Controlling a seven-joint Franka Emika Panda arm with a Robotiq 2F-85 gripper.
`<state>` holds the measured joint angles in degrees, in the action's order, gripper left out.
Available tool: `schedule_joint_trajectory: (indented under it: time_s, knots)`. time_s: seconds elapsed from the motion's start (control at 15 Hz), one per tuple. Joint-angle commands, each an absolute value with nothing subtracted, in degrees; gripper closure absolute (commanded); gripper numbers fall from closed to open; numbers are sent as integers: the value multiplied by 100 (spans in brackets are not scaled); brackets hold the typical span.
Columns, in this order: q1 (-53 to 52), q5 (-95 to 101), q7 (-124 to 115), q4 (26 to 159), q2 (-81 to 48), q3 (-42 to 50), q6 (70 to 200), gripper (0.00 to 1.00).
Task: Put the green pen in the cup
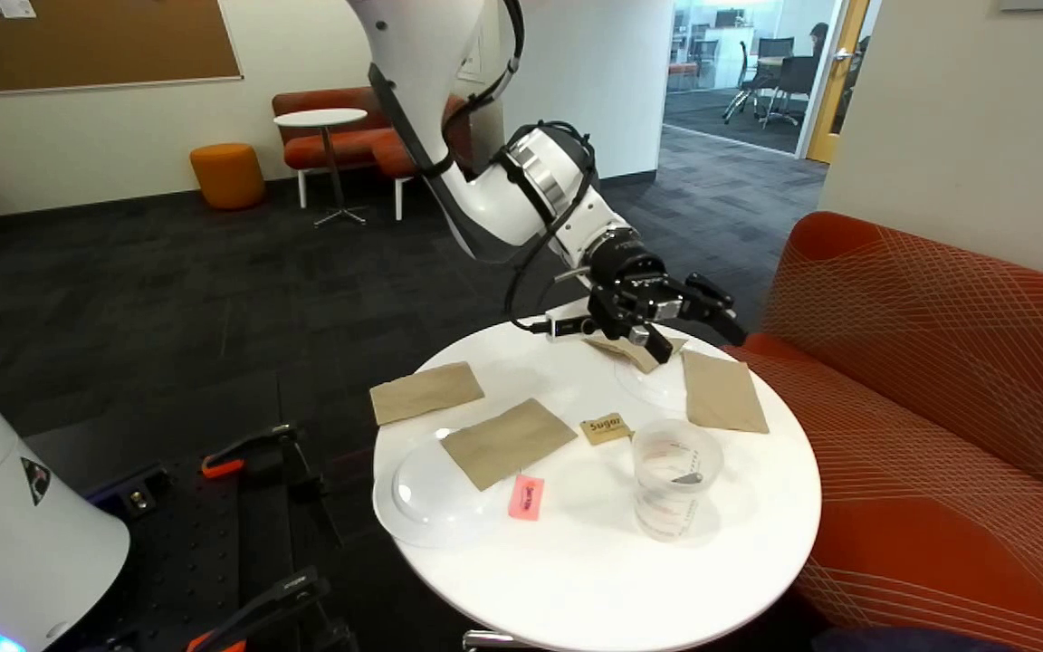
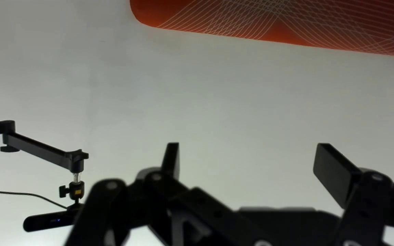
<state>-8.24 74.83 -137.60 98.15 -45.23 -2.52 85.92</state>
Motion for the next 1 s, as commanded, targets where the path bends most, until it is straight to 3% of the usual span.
schedule_joint_trajectory:
  time_s: [0.0,0.93]
  knots:
    - [-782,7382,-13614,10317,-3786,-309,8553,0]
    - [-689,7411,-12889,11659,-1808,-459,8802,0]
